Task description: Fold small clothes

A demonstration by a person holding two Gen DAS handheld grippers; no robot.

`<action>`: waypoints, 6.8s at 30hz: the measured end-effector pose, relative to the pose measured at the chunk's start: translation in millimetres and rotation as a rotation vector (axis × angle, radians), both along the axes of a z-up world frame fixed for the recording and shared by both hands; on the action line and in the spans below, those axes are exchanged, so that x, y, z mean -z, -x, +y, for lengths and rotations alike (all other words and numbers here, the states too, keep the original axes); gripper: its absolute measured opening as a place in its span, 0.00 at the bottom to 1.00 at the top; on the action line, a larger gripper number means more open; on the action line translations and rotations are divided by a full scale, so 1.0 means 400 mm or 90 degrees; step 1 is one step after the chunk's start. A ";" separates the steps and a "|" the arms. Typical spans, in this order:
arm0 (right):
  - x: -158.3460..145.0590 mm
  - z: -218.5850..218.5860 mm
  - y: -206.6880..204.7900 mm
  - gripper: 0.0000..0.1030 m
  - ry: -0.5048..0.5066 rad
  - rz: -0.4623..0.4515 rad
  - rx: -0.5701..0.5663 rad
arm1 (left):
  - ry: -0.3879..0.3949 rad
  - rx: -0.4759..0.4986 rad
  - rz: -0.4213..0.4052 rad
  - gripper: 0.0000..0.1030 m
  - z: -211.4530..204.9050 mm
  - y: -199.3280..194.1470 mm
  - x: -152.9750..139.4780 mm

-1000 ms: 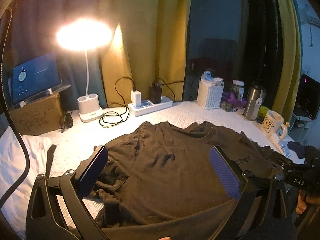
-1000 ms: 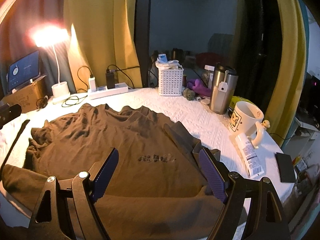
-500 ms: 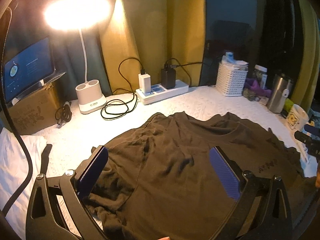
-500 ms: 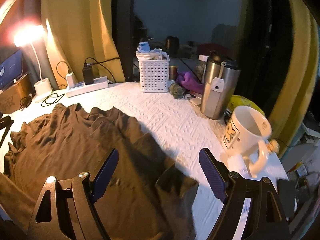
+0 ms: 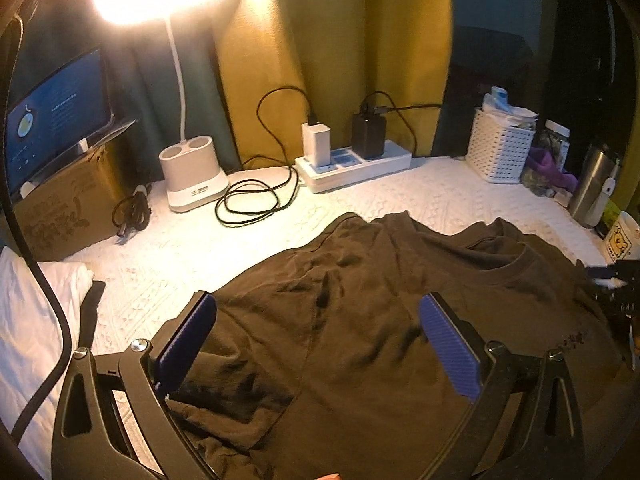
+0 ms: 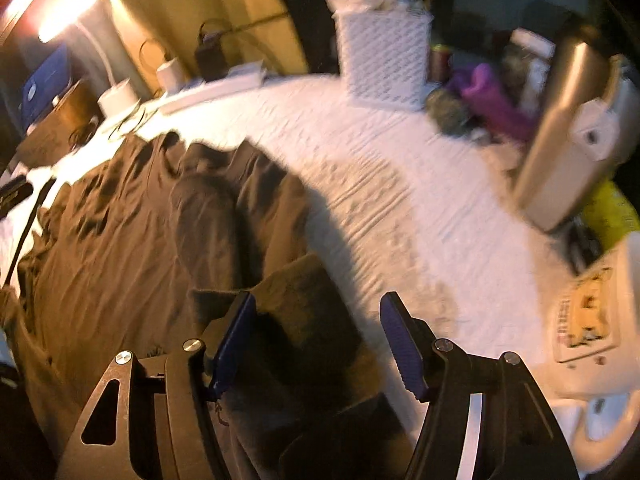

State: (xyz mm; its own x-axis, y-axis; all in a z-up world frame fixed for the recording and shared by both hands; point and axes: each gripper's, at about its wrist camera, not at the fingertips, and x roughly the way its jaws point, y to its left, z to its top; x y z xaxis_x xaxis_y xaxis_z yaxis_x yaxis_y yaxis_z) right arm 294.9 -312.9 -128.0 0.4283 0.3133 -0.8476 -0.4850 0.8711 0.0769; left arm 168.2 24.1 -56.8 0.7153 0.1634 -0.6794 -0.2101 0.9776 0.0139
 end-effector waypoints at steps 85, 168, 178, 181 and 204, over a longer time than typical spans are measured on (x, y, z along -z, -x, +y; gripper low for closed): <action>-0.077 -0.086 0.229 0.86 -0.016 -0.091 0.288 | 0.084 -0.028 0.030 0.91 0.269 0.094 0.072; -0.019 -0.140 0.358 0.86 -0.128 -0.099 0.238 | 0.128 0.189 0.095 0.51 -0.051 0.010 0.028; -0.033 -0.087 0.338 0.86 -0.127 -0.104 0.218 | 0.177 0.149 0.117 0.51 0.046 -0.035 0.055; -0.040 -0.081 0.335 0.86 -0.122 -0.106 0.219 | 0.218 0.212 0.149 0.51 -0.003 -0.052 0.085; 0.018 -0.211 0.270 0.35 -0.176 -0.031 0.306 | 0.172 0.132 0.137 0.51 0.130 0.048 0.114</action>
